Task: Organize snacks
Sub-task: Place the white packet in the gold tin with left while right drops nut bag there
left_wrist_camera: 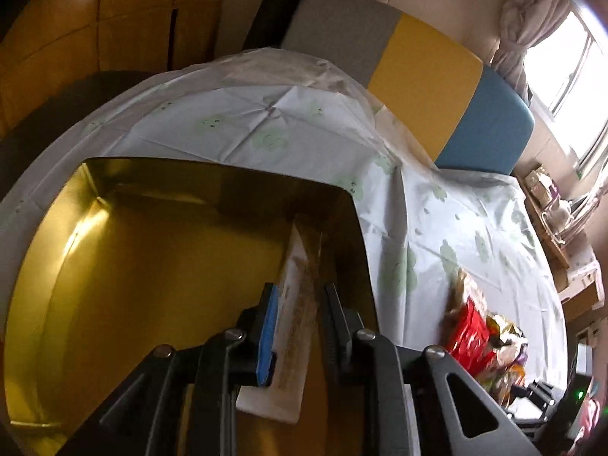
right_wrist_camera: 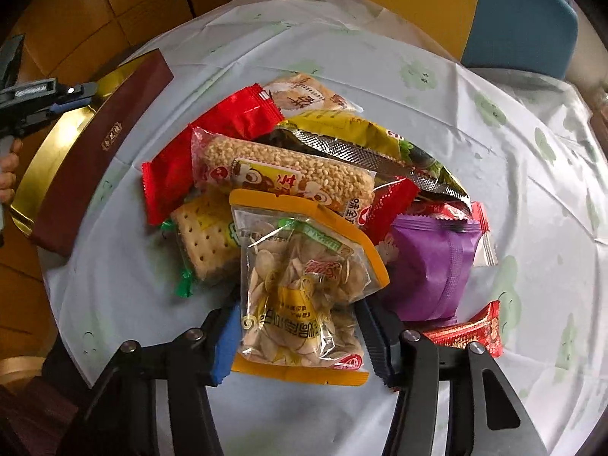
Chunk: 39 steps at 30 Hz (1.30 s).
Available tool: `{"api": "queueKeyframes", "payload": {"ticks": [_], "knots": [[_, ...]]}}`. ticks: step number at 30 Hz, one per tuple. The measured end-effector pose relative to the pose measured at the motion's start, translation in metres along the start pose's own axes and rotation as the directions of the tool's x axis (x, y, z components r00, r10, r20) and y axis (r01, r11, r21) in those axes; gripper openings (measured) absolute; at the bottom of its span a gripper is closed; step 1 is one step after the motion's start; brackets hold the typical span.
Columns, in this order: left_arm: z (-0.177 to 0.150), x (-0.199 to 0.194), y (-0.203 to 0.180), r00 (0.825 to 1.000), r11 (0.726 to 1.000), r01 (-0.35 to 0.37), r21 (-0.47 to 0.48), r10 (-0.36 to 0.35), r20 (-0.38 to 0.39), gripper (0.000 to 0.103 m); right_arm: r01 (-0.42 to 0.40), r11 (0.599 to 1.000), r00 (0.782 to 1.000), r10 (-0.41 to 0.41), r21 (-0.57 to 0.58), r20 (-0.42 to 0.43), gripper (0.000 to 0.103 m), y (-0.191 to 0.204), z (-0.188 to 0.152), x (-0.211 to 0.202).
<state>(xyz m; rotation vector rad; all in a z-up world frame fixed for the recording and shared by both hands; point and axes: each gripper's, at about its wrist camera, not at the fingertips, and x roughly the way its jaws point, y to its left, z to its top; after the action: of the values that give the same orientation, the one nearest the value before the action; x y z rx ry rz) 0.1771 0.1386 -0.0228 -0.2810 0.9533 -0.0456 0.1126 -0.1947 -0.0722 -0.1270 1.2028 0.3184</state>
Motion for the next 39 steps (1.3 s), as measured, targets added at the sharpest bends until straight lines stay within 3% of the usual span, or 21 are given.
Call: {"api": "queueKeyframes", "payload": {"ticks": [9,13,17,22,27,32,39], "knots": [[-0.040,-0.035,-0.006,0.998,0.996,-0.058,0.063,0.058,0.001,0.025,-0.020,1.000,1.000,0.020,-0.017,0.001,0.051,0.003,-0.001,-0.004],[-0.053,-0.042,-0.002,0.999,0.998,-0.032,0.045,0.033,-0.026,0.025,-0.052,0.998,0.999,0.053,-0.033,0.013,0.050,0.007,-0.003,-0.013],[-0.061,-0.058,0.004,0.999,0.999,-0.038,0.026,0.037,0.025,0.028,-0.132,0.990,0.989,0.134,-0.049,0.055,0.050,0.012,-0.003,-0.030],[-0.064,-0.078,0.023,0.995,0.998,-0.045,-0.041,0.048,0.086,0.031,-0.154,0.986,0.987,0.157,-0.070,0.035,0.050,0.022,-0.005,-0.032],[-0.065,-0.087,0.040,0.991,0.995,-0.063,-0.077,0.072,0.116,0.031,-0.197,0.973,0.976,0.207,-0.116,0.074,0.050,0.054,0.003,-0.053],[-0.068,-0.093,0.048,0.991,0.996,-0.042,-0.084,0.052,0.122,0.031,-0.275,0.943,0.945,0.301,-0.185,0.126,0.050,0.108,0.029,-0.071],[-0.067,-0.106,0.062,0.984,0.990,-0.074,-0.123,0.093,0.154,0.031,-0.343,0.906,0.913,0.383,-0.248,0.138,0.051,0.183,0.066,-0.065]]}}
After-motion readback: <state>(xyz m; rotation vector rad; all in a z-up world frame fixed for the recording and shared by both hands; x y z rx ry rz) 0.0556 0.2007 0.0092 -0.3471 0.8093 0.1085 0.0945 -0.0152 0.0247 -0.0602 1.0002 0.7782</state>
